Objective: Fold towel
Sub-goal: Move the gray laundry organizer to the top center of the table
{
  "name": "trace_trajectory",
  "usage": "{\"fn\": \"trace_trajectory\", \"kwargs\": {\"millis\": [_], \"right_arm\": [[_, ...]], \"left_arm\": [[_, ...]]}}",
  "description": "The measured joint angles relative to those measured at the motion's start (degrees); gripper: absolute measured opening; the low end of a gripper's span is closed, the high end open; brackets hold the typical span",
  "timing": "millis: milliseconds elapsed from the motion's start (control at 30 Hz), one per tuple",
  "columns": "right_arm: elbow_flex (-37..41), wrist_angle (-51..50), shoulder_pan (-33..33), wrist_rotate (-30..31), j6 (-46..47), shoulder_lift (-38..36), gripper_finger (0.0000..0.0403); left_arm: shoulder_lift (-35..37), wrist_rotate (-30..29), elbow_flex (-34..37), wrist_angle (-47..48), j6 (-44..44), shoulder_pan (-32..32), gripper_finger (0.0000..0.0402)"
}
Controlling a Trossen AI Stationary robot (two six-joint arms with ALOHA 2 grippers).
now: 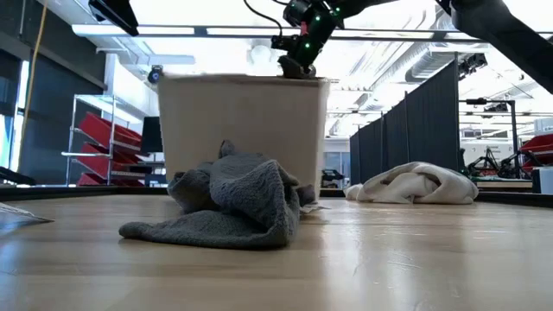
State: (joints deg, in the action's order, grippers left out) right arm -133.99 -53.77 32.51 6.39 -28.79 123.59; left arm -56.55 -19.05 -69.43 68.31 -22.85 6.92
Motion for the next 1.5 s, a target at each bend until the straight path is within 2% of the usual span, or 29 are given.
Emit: {"fn": "trace_trajectory", "kwargs": {"millis": [200, 300, 367, 500, 667, 767, 1000, 1200, 1500], "right_arm": [[0.0, 0.3, 0.0, 3.0, -3.4, 0.0, 0.0111], [0.0, -0.8, -0.5, 8.6, -3.2, -0.6, 0.0134], [0.0, -3.1, -1.0, 9.9, -2.3, -2.1, 0.0141], [0.0, -9.7, -2.6, 6.7, 2.6, -7.9, 0.0144], [-0.1, -16.5, -1.9, 0.7, 16.7, -13.1, 0.0144], [-0.1, -17.5, 0.5, 2.0, 22.6, -13.7, 0.0144], [0.0, -18.5, 5.4, 1.3, 25.4, -10.8, 0.0144], [0.0, -17.3, 8.0, -1.7, 23.8, -3.6, 0.0144], [0.0, -11.6, 7.5, -2.0, 19.8, 1.6, 0.0144]], "left_arm": [[0.0, -1.5, 0.0, 0.0, 0.4, 0.0, 0.0101], [0.0, -1.7, 0.0, 0.0, 0.5, 0.0, 0.0101], [0.0, -1.7, 0.0, 0.0, 0.5, 0.0, 0.0101], [0.0, -1.7, 0.0, 0.2, 0.5, 0.0, 0.0101], [0.0, -1.8, 0.0, 1.3, 1.8, 0.0, 0.0101], [0.0, -2.2, 0.0, 1.3, 3.4, -0.2, 0.0101], [0.0, -0.8, 0.0, -1.0, 5.2, -3.1, 0.0101], [0.0, 0.6, 0.0, -2.6, 6.9, -4.3, 0.0101], [0.0, 0.8, 0.0, -2.2, 3.9, -4.4, 0.0101]]}}
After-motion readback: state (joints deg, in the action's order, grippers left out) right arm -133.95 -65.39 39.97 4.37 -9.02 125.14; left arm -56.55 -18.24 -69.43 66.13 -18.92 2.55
